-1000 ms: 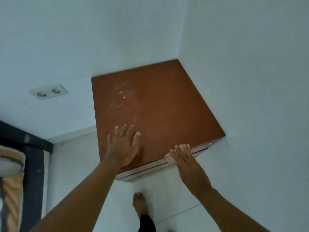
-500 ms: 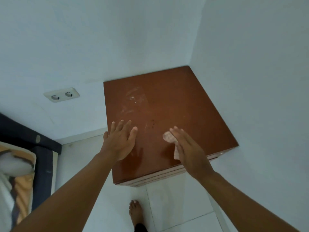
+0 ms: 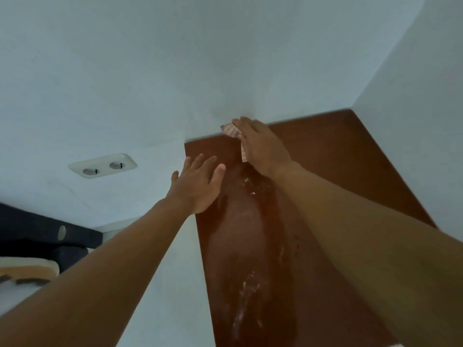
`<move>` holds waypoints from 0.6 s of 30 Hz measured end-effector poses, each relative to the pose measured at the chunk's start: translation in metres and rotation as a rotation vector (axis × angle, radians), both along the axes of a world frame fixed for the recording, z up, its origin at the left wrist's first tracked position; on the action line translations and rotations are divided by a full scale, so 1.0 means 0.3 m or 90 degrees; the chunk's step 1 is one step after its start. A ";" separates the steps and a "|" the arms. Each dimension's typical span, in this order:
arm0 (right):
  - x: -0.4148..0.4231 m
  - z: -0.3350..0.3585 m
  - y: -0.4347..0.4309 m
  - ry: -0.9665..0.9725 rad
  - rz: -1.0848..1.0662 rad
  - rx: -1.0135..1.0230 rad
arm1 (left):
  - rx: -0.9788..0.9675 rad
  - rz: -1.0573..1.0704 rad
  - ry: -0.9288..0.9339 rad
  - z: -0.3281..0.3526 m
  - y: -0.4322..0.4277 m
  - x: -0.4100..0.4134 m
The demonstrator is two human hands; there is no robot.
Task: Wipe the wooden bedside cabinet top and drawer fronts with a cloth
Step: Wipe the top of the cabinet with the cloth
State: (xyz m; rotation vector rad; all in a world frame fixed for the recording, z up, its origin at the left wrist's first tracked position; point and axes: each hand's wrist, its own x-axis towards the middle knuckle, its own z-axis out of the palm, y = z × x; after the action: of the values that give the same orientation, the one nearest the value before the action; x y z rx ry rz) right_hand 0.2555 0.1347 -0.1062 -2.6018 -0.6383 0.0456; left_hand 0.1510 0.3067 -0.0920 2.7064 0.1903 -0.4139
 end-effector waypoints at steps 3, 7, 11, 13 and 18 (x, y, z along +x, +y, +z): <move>0.079 -0.095 0.040 0.021 0.064 -0.126 | 0.001 -0.002 0.006 -0.060 0.037 0.100; 0.064 -0.184 0.064 0.045 0.030 -0.193 | 0.008 -0.010 0.001 -0.129 0.051 0.123; 0.072 -0.192 0.069 0.050 0.030 -0.206 | 0.019 -0.020 0.005 -0.147 0.056 0.108; 0.071 -0.193 0.068 0.053 0.026 -0.211 | 0.018 -0.018 0.018 -0.138 0.056 0.116; 0.024 -0.185 0.059 0.075 0.022 -0.202 | 0.054 -0.024 0.054 -0.112 0.048 0.133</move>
State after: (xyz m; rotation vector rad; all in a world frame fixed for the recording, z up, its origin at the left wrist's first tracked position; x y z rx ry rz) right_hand 0.2627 0.1523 -0.1616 -2.8633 -0.6809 0.3351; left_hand 0.1910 0.3210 -0.1256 2.7817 0.1836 -0.5436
